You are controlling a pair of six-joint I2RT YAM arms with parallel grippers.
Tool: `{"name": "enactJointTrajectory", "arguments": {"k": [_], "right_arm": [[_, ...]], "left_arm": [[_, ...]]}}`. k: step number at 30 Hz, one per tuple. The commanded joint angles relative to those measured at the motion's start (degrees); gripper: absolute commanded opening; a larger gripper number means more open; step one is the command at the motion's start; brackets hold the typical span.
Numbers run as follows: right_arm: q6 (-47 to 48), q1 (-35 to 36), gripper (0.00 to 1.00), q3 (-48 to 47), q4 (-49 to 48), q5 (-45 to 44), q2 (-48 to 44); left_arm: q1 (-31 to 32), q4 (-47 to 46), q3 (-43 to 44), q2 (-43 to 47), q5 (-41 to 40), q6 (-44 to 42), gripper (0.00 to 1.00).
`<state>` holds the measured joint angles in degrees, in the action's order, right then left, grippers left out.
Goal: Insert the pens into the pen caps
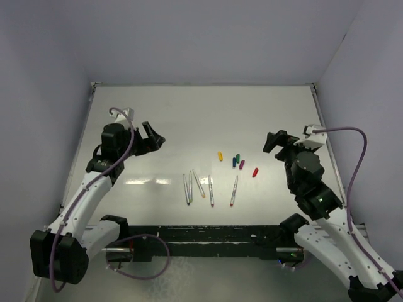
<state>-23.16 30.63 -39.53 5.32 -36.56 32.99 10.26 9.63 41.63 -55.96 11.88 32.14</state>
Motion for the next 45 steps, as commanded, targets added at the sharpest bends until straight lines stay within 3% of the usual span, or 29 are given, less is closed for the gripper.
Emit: {"name": "enactJointTrajectory", "arguments": {"k": [1,7,15,20,25,27,30,33,36,42,45], "right_arm": [[1.7,0.0,1.0,-1.7,1.7,-2.7,2.8],[-0.8,-0.1,1.0,-1.9,4.4,-4.6,6.1],[-7.0,-0.1,1.0,-1.0,5.0,-3.3,6.8],[-10.0,-0.1,1.0,-0.6,5.6,-3.2,6.2],[-10.0,-0.1,1.0,-0.9,8.5,-2.6,6.1],[-10.0,-0.1,1.0,-0.9,9.5,-2.5,6.1],[-10.6,-0.1,1.0,-0.7,10.6,-2.4,6.2],[-11.4,-0.1,1.0,-0.6,12.0,-2.5,6.3],[-11.6,-0.1,1.0,-0.7,12.6,-2.3,6.0],[-12.6,-0.1,1.0,-0.2,13.1,-2.0,5.7],[-12.6,-0.1,1.0,0.0,13.1,-1.4,6.2]], "left_arm": [[1.0,6.9,3.6,-2.0,3.0,-1.2,0.99],[12.1,15.4,5.5,1.9,-7.7,-2.4,0.99],[20.5,23.6,2.8,4.1,-11.2,4.3,0.99],[27.6,23.0,0.9,1.3,-14.9,8.4,1.0],[33.0,22.3,2.2,-4.9,-20.3,10.9,0.91],[33.4,22.0,2.9,-7.6,-20.4,11.1,0.89],[34.0,21.7,3.4,-11.5,-20.2,11.0,0.76],[34.5,20.9,3.7,-14.5,-19.9,10.0,0.74],[34.8,18.9,3.8,-16.2,-19.3,9.1,0.54],[34.8,16.6,4.4,-19.5,-17.3,8.6,0.44],[34.8,17.5,5.7,-21.9,-17.1,8.3,0.49]]}}
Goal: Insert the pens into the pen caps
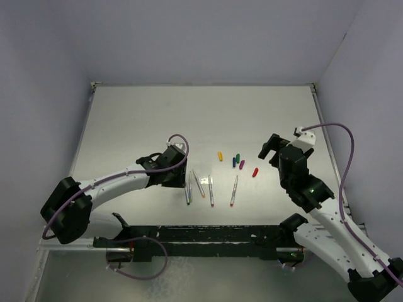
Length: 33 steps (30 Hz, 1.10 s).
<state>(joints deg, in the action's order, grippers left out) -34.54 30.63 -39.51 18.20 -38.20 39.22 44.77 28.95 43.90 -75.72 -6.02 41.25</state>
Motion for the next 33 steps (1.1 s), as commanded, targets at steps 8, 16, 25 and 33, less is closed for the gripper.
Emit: {"name": "enactJointTrajectory", "arguments": {"k": [8,16,25,33], "right_arm": [[-1.2,-0.1,1.0,-0.5,1.4,0.6,1.0],[-2.0,-0.1,1.0,-0.2,2.5,0.9,0.2],[-3.0,-0.1,1.0,0.7,2.5,1.5,0.0],[-2.7,0.0,1.0,0.6,2.3,1.9,0.2]], "left_arm": [[0.4,-1.7,6.0,-6.1,0.4,-0.6,0.63],[0.4,-0.9,7.0,-9.3,-0.8,-0.1,0.58],[0.4,0.2,7.5,-11.7,-2.4,0.1,0.58],[0.4,0.3,7.6,-12.9,-2.1,0.1,0.58]]}}
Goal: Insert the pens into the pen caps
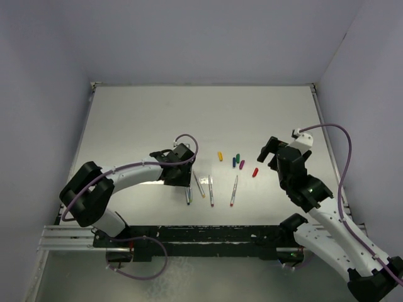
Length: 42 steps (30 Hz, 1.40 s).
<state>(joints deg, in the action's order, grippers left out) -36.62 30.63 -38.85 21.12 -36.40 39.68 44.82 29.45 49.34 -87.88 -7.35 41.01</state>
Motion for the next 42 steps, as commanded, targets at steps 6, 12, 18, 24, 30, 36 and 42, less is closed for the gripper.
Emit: {"name": "enactJointTrajectory", "arguments": {"k": [6,12,18,24,30,36,42], "right_arm": [[-0.5,0.0,1.0,-0.1,-1.1,0.2,0.0],[-0.7,-0.1,1.0,0.1,-1.0,0.2,-0.5],[-0.7,-0.1,1.0,0.0,-1.1,0.1,-1.1],[-0.8,-0.1,1.0,0.2,-1.1,0.0,-1.0],[-0.8,0.0,1.0,0.1,-1.3,-0.4,-1.4],[-0.7,-0.1,1.0,-0.2,-0.6,-1.0,-2.5],[-0.8,-0.1,1.0,-0.4,0.6,-1.5,-3.5]], "left_arm": [[0.4,-0.4,2.4,-1.6,-0.2,0.2,0.59],[0.7,1.1,2.4,-2.4,0.0,-0.7,0.59],[1.3,4.7,2.2,-2.7,-1.7,-1.5,0.55],[1.5,7.2,1.2,-2.2,-2.8,-0.6,0.48],[1.7,9.3,0.9,-2.4,-4.4,1.4,0.37],[1.7,10.1,0.5,-3.9,-4.0,3.1,0.36],[2.1,11.0,-0.4,-3.5,-2.2,5.4,0.37]]}}
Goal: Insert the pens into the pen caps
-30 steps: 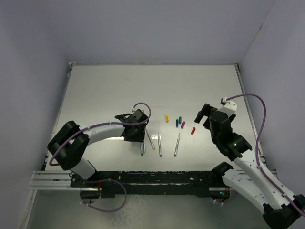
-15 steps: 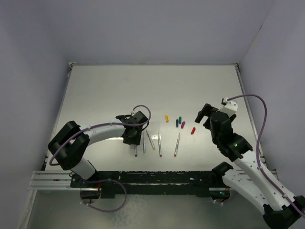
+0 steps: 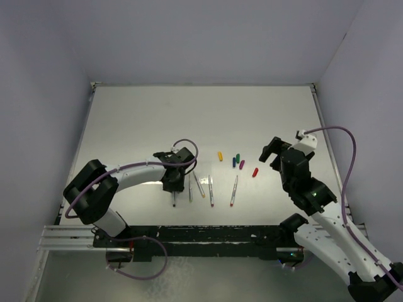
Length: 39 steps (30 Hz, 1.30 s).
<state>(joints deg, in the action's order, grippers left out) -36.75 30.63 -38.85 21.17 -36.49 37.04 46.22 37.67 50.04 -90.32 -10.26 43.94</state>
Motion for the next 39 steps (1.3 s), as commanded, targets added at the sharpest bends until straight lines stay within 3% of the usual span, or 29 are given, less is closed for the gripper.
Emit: {"name": "enactJointTrajectory", "arguments": {"k": [1,20,27,39], "right_arm": [[-0.8,0.0,1.0,-0.4,0.7,-1.4,-0.9],[-0.8,-0.1,1.0,-0.1,0.8,0.1,0.6],[-0.7,-0.1,1.0,-0.3,0.9,0.7,1.2],[-1.4,0.0,1.0,-0.6,1.7,0.9,2.0]], "left_arm": [[0.8,2.9,-1.6,-0.6,0.8,3.1,0.37],[0.9,4.2,-3.3,-1.7,0.2,7.4,0.38],[0.8,4.3,-3.3,-2.9,1.5,7.9,0.32],[0.9,1.8,-4.4,-3.6,4.5,7.8,0.12]]}}
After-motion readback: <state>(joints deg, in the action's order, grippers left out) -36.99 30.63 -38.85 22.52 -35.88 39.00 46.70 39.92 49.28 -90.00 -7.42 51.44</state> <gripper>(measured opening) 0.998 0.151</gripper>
